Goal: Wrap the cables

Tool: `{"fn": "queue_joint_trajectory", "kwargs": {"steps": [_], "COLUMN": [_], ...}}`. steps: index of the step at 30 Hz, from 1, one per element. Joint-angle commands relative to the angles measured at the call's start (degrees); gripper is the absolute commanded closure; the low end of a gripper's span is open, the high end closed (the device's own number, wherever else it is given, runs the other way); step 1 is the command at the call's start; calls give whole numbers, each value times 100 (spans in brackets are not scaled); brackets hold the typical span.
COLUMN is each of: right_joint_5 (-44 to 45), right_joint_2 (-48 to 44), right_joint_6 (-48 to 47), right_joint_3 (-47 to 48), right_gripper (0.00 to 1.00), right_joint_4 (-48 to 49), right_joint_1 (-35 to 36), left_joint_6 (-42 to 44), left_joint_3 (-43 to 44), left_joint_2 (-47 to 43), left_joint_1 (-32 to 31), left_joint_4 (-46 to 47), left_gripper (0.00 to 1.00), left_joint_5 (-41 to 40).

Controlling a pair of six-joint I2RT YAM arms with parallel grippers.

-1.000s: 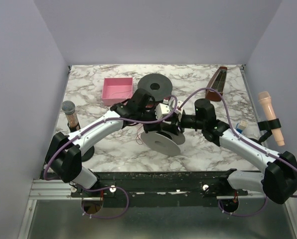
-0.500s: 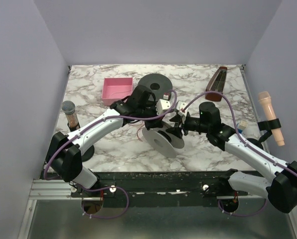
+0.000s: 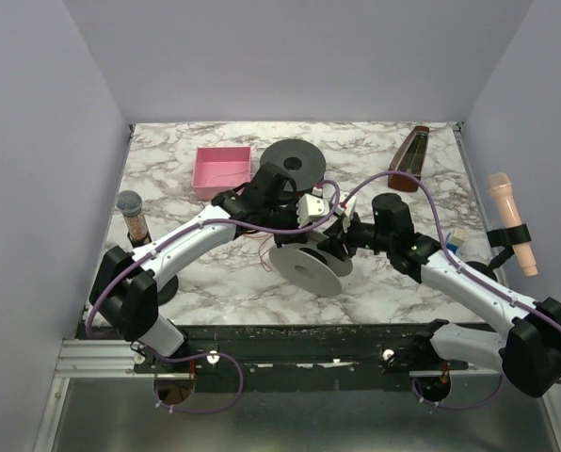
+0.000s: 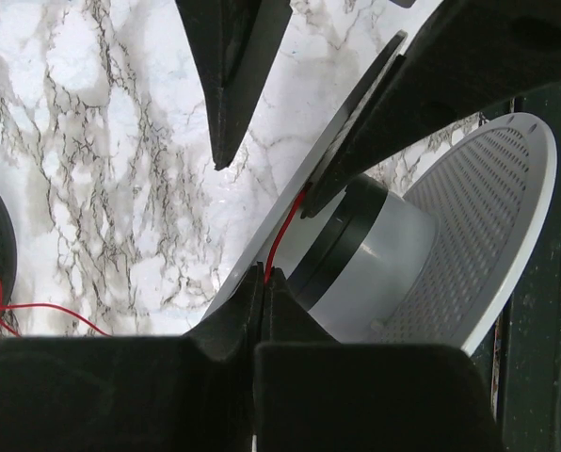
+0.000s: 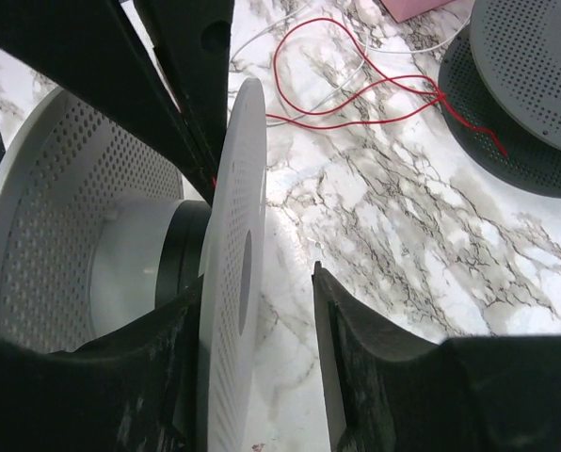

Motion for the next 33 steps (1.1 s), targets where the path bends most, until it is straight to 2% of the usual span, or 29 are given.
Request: {"fn": "queue_joint_trajectory", "kwargs": {"steps": [1, 5, 6, 9, 13, 16, 21, 25, 26, 27, 33], "right_joint_5": [58, -3, -21, -65, -118, -56, -117, -205, -188, -179, -117], "right_joint_2": [178, 205, 205, 205, 117, 3, -164, -208, -208, -217, -235], "right_joint_6": [-29, -82, -99, -143, -178, -240, -363, -354, -354, -328, -301], "right_joint_3": [7, 51, 68, 77, -19, -125, -213, -283, -292, -292, -345], "right_gripper": [50, 50, 53, 81, 97, 99, 99, 99, 99, 99, 99], "right_joint_4": [-90, -64, -55, -46, 15, 121, 339, 455, 472, 490, 560], "right_joint_1": [89, 89, 89, 89, 89, 89, 89, 89, 89, 89, 89], "left_joint_6": [214, 179, 178, 117, -14, -59, -322, -559, -595, -647, -543], "left_joint_3": [133, 159, 151, 151, 142, 115, 229, 326, 352, 379, 677], "left_joint_2": [181, 234, 234, 243, 208, 155, 24, -91, -117, -135, -223], "left_joint_1": [-311, -346, -355, -355, -355, -346, -293, -284, -284, -284, -249], "left_joint_4": [174, 165, 165, 174, 209, 174, 131, -19, -45, -98, -528], "left_gripper": [100, 100, 100, 100, 100, 100, 92, 79, 67, 61, 50], "left_joint_5": [79, 53, 44, 26, -88, -219, -641, -826, -878, -975, -1459]}}
